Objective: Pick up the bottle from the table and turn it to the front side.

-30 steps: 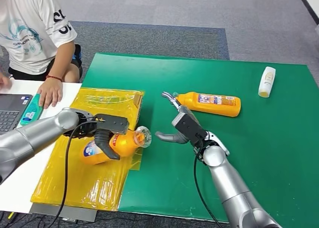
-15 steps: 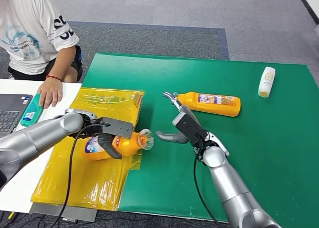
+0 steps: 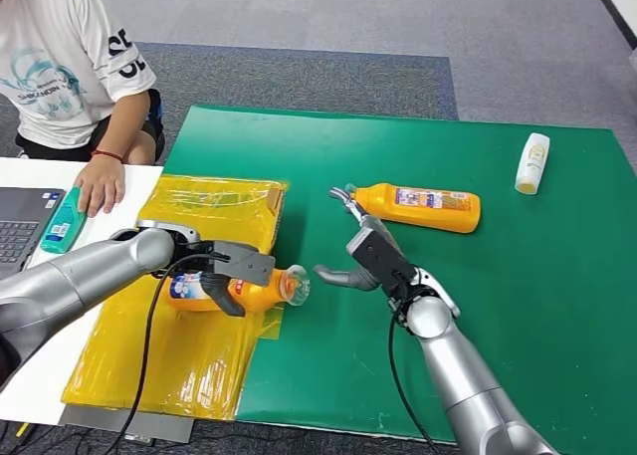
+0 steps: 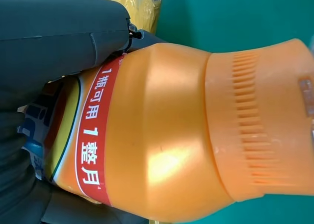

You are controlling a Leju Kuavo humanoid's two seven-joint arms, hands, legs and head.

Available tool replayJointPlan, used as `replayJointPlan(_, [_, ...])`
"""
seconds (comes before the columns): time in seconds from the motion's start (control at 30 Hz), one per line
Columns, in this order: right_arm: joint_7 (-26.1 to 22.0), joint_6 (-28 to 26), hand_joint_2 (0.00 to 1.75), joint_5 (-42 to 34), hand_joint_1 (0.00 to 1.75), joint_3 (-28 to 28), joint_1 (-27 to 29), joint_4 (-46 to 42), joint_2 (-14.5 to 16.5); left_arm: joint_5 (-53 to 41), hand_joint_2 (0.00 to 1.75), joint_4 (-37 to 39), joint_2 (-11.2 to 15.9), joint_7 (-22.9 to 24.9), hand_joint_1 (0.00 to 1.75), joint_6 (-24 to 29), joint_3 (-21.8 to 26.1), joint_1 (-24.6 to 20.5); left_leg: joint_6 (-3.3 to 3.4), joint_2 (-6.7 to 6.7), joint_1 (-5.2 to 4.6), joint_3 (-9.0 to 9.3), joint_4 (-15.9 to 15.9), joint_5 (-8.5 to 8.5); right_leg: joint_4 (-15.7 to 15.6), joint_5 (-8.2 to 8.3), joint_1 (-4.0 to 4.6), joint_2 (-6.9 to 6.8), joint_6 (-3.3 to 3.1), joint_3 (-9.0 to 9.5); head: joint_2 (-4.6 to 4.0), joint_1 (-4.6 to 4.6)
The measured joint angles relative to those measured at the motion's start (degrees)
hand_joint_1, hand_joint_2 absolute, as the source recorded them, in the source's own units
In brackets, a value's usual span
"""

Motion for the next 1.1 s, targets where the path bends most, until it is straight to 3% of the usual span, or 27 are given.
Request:
replayJointPlan(0.07, [0.1,0.0,1.75,0.0,0.0,0.0,0.0,0.0,0.0,-0.1,1.75,0.0,0.0,0.0,0.12,0.0,0.3,0.1,-0.01,0.0,0.0,0.0,0.0,0.01,0.0,0.0,0.0,0.0,0.0,0.0,0.01,0.0])
replayJointPlan(0.1, [0.1,-0.1,1.75,0.0,0.0,0.0,0.0,0.0,0.0,-0.2,1.75,0.0,0.0,0.0,0.0,0.1,0.5,0.2,-0.01,0.0,0.0,0.0,0.0,0.01,0.0,0.0,0.0,0.0,0.0,0.0,0.01,0.0])
replayJointPlan(0.73, [0.8,-1.0,1.75,-0.2,0.0,0.0,0.2,-0.2,-0.6,-1.3,1.75,-0.4,-0.5,0.3,0.0,1.7,4.3,2.8,-0.02,0.0,0.0,0.0,0.0,0.03,0.0,0.04,0.0,0.0,-0.01,0.01,-0.01,0.01])
replayJointPlan(0.87, [0.8,-1.4,1.75,-0.9,0.0,0.0,0.5,-0.4,-0.8,-2.5,1.75,-1.3,-0.3,-1.3,0.0,4.7,5.6,4.2,-0.02,0.0,0.0,0.0,0.0,0.03,0.0,0.04,-0.01,0.0,-0.01,0.01,0.01,0.01])
replayJointPlan(0.97, [-0.4,-0.6,1.75,-3.5,0.0,0.0,1.7,-1.6,-1.3,-4.8,1.75,-3.9,0.0,-6.7,0.0,11.5,9.1,8.3,-0.02,0.0,-0.01,0.01,0.0,0.01,0.0,0.03,-0.02,0.01,-0.01,0.01,0.0,0.01])
replayJointPlan(1.1, [-4.3,6.6,1.75,-12.8,0.0,-0.8,5.4,-5.1,-2.8,-9.8,1.75,-11.6,0.1,-14.3,0.0,19.2,19.7,20.3,0.07,0.02,-0.05,0.02,0.0,-0.1,0.0,-0.09,-0.06,0.0,0.06,0.01,0.01,0.0])
